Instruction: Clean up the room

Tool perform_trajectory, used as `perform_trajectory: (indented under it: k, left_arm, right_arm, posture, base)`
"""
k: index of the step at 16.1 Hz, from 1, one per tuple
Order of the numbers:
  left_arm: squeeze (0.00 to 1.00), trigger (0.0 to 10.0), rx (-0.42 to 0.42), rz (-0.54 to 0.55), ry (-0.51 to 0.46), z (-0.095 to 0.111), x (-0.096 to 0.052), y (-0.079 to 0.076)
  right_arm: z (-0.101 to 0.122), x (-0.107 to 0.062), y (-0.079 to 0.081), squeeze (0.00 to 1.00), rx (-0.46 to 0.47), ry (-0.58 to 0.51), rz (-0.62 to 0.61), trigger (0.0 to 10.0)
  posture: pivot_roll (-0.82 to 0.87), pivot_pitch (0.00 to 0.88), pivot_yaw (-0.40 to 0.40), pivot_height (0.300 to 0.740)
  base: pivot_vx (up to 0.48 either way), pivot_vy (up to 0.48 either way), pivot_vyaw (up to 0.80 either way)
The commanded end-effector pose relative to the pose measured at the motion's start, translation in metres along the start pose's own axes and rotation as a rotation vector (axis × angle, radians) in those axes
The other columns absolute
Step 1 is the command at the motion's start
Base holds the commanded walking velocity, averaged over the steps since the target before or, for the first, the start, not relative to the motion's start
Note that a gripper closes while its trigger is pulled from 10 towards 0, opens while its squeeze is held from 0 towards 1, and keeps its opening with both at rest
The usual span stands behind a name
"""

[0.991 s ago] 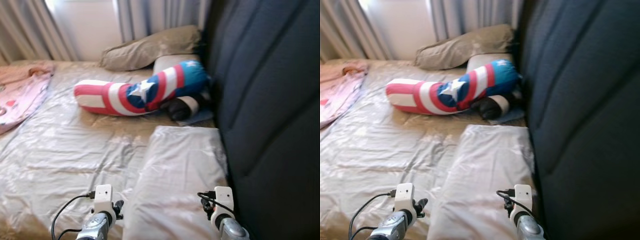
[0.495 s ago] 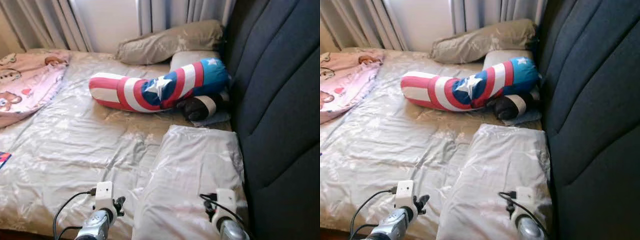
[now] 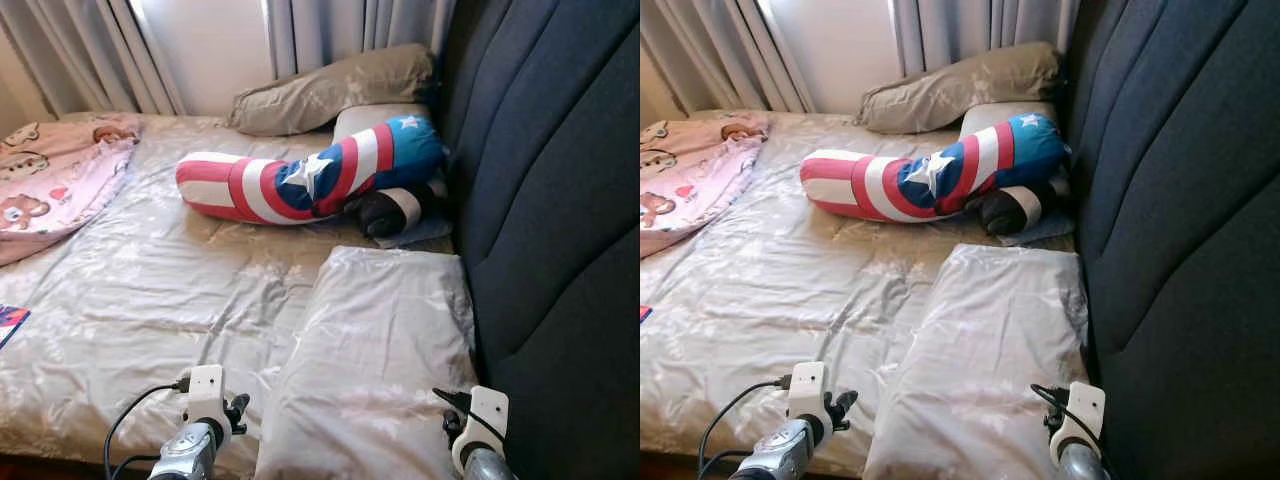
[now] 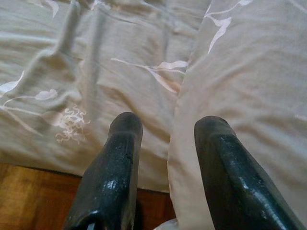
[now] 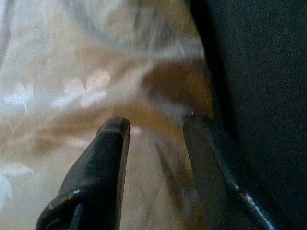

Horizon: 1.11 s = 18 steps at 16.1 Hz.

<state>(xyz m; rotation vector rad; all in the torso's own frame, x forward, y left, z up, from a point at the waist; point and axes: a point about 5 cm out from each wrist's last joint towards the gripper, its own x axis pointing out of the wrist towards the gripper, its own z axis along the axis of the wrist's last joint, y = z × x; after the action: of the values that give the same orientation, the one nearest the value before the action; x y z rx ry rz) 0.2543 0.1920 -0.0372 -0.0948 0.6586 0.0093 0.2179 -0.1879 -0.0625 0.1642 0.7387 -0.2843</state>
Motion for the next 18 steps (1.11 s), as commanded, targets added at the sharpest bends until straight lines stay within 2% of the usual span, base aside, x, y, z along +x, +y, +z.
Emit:
perform_trajectory:
  k: [1,2,4,5,6,12,18]
  left_arm:
    - [0.0,10.0,0.004,0.009,-0.001,-0.002,-0.002,0.007]
    - [0.0,10.0,0.013,0.003,-0.007,-0.001,-0.003,0.009]
    - [0.0,10.0,0.025,-0.001,-0.02,0.0,-0.004,0.014]
    - [0.0,10.0,0.037,-0.005,-0.027,0.002,-0.004,0.016]
    - [0.0,10.0,0.04,-0.006,-0.031,0.003,-0.004,0.017]
    - [0.0,10.0,0.092,-0.064,-0.09,0.017,-0.005,0.022]
    - [0.0,10.0,0.127,-0.121,-0.158,0.029,-0.007,0.022]
  right_arm:
    - [-0.007,-0.002,0.0,0.0,0.022,0.027,-0.007,10.0]
    - [-0.007,-0.002,0.001,1.0,0.058,0.02,0.003,10.0]
    - [-0.009,-0.003,0.005,1.0,0.075,0.016,0.021,10.0]
    - [-0.009,-0.003,0.007,0.6,0.08,0.015,0.021,10.0]
    - [-0.009,-0.003,0.007,0.0,0.081,0.015,0.021,10.0]
    - [-0.016,-0.005,0.001,0.0,0.083,0.025,-0.033,10.0]
    - [-0.026,-0.008,0.008,0.0,0.075,0.067,0.003,10.0]
  posture:
    - [0.02,0.038,0.044,0.74]
    - [0.03,0.05,0.059,0.74]
    - [0.03,0.063,0.075,0.74]
    - [0.03,0.07,0.082,0.74]
    - [0.04,0.076,0.086,0.74]
    - [0.07,0.125,0.119,0.74]
    - [0.15,0.193,0.153,0.74]
  base:
    - [0.0,0.0,0.0]
    - [0.0,0.0,0.0]
    - [0.0,0.0,0.0]
    - [0.0,0.0,0.0]
    - [0.0,0.0,0.0]
    - [0.0,0.0,0.0]
    - [0.0,0.0,0.0]
